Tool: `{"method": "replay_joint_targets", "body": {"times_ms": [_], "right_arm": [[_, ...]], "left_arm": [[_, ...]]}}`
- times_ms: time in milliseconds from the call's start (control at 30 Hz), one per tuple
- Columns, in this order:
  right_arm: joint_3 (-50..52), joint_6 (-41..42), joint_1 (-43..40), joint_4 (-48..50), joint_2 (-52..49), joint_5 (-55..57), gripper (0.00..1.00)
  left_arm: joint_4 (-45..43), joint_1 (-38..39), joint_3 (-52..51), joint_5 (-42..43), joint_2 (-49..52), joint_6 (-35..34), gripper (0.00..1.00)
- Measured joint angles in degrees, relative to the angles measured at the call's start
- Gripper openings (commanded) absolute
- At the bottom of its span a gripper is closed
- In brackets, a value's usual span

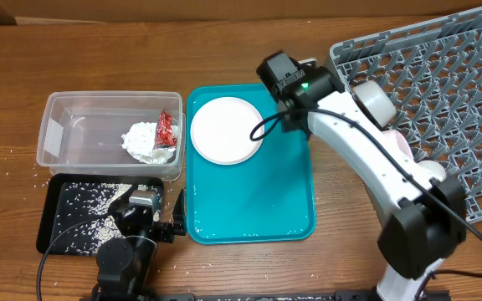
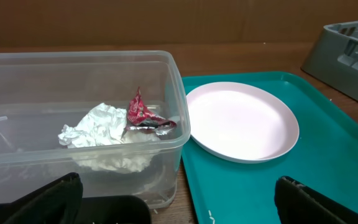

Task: Sort waste into correct bins and load items into the dishwasher
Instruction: 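Reach the right gripper to the white plate and grasp its rim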

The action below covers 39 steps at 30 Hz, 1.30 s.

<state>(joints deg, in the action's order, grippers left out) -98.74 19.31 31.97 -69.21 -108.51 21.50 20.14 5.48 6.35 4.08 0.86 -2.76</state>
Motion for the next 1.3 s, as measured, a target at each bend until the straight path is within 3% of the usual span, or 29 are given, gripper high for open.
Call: {"method": "replay_joint_targets", "body": {"times_ms": [100, 233, 600, 700, 733, 833, 1133, 1300], "right_arm": [[0.7, 0.5, 0.8, 7.2, 0.7, -17.1, 0.64], [5.4, 5.0, 1.5, 15.5, 0.7, -27.3, 0.63], [10.0, 13.8, 1.2, 22.8, -6.3, -24.6, 0.58], [10.0, 16.3, 1.0, 22.4, -11.4, -23.9, 0.44], [10.1, 16.7, 1.0, 22.0, -12.3, -23.8, 0.31], [10.3, 18.4, 0.8, 21.4, -13.8, -23.4, 0.05], [9.6, 19.7, 0.2, 18.6, -13.2, -23.7, 0.04], [9.4, 19.5, -2.1, 13.9, -7.0, -12.9, 0.04]], "left_arm": [[0.0, 0.0, 0.0, 0.0, 0.0, 0.0, 1.0], [0.0, 0.0, 0.0, 0.0, 0.0, 0.0, 1.0], [0.0, 0.0, 0.0, 0.0, 0.0, 0.0, 1.0], [0.0, 0.0, 0.0, 0.0, 0.0, 0.0, 1.0], [0.0, 0.0, 0.0, 0.0, 0.0, 0.0, 1.0], [0.0, 0.0, 0.0, 0.0, 0.0, 0.0, 1.0], [0.0, 0.0, 0.0, 0.0, 0.0, 0.0, 1.0], [0.0, 0.0, 0.0, 0.0, 0.0, 0.0, 1.0]]}}
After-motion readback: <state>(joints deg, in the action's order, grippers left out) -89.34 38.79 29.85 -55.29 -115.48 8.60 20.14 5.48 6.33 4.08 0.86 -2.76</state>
